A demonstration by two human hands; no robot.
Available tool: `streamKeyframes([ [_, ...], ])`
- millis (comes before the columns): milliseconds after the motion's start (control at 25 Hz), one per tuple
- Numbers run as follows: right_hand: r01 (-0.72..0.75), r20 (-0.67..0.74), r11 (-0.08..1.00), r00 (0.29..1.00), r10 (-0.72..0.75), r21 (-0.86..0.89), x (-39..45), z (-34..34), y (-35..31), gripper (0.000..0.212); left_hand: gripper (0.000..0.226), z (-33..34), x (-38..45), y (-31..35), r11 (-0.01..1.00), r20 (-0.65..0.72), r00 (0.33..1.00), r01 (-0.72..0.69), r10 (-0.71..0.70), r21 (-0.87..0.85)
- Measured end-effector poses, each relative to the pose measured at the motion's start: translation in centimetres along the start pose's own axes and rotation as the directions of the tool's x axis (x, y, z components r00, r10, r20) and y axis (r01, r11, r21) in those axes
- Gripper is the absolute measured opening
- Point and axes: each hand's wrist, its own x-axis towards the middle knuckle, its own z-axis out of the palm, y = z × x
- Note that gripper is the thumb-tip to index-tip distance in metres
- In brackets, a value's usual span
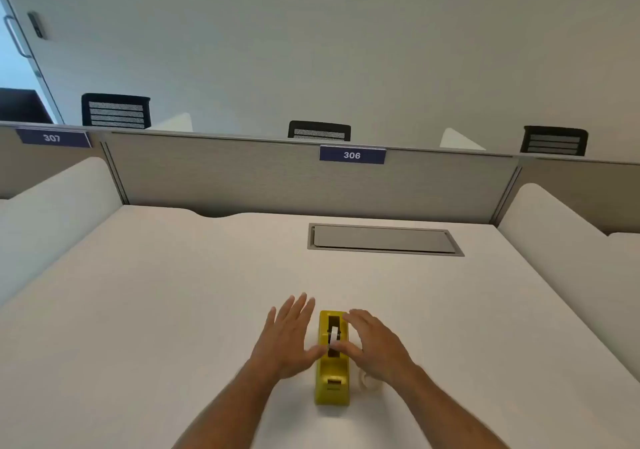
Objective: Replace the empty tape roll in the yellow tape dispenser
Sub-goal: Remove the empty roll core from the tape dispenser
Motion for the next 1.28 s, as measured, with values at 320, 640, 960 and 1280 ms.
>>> streamKeyframes([
  [320, 0.031, 0.01, 0.998, 0.999, -0.03, -0.057, 1.4, 0.0, -0.5, 0.054, 0.114, 2.0, 0.4, 1.4, 0.992, 0.092, 0.995, 0.052, -0.042, -0.111],
  [640, 0.043, 0.0, 0.999, 0.999, -0.043, -0.014, 1.9, 0.2, -0.4, 0.047, 0.122, 2.6, 1.1, 0.9, 0.989, 0.084, 0.995, 0.06, -0.049, -0.135],
  [960, 0.052, -0.02, 0.999, 0.998, -0.052, 0.015, 2.5, 0.1, -0.8, 0.044, 0.121, 2.2, 0.8, 1.1, 0.978, 0.071, 0.996, 0.065, -0.052, -0.196],
  [1280, 0.08, -0.052, 0.996, 0.996, -0.078, 0.032, 2.6, 0.1, -0.6, 0.04, 0.122, 1.8, 0.6, 1.5, 0.973, 0.077, 0.994, 0.096, -0.082, -0.211],
])
